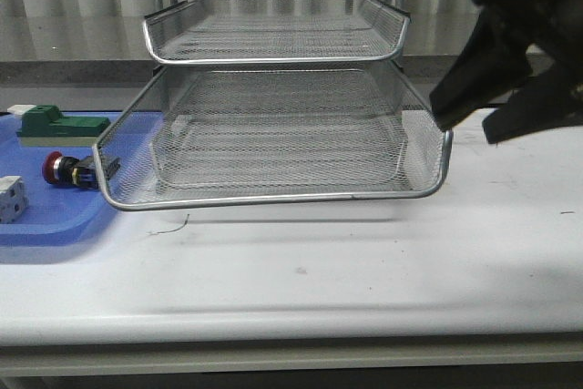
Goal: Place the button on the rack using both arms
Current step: 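Release the tier and withdraw the right gripper, then lower the left gripper over the red push button in the tray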
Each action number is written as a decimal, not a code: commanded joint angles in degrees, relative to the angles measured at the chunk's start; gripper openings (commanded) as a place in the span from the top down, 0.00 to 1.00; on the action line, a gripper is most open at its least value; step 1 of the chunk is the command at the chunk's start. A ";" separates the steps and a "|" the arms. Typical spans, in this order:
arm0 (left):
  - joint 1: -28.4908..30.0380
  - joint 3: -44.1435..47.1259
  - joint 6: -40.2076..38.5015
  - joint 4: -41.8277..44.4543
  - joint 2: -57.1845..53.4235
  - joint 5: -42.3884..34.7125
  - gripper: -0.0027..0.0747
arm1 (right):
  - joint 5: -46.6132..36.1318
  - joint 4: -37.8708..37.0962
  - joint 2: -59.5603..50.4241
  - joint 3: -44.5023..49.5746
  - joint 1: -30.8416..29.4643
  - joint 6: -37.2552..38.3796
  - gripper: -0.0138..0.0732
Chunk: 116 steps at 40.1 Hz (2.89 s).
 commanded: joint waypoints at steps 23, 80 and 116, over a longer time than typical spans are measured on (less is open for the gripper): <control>0.11 -1.91 -0.22 0.03 0.69 -4.52 0.32 | -0.43 -29.94 -24.99 -3.69 -0.29 12.17 0.91; 0.11 -17.11 2.57 -2.63 23.07 7.95 0.32 | -16.53 -49.99 -64.42 25.13 -0.29 28.39 0.91; 0.11 -69.05 46.74 -20.54 79.07 41.48 0.31 | -16.53 -49.99 -64.42 25.13 -0.29 28.39 0.91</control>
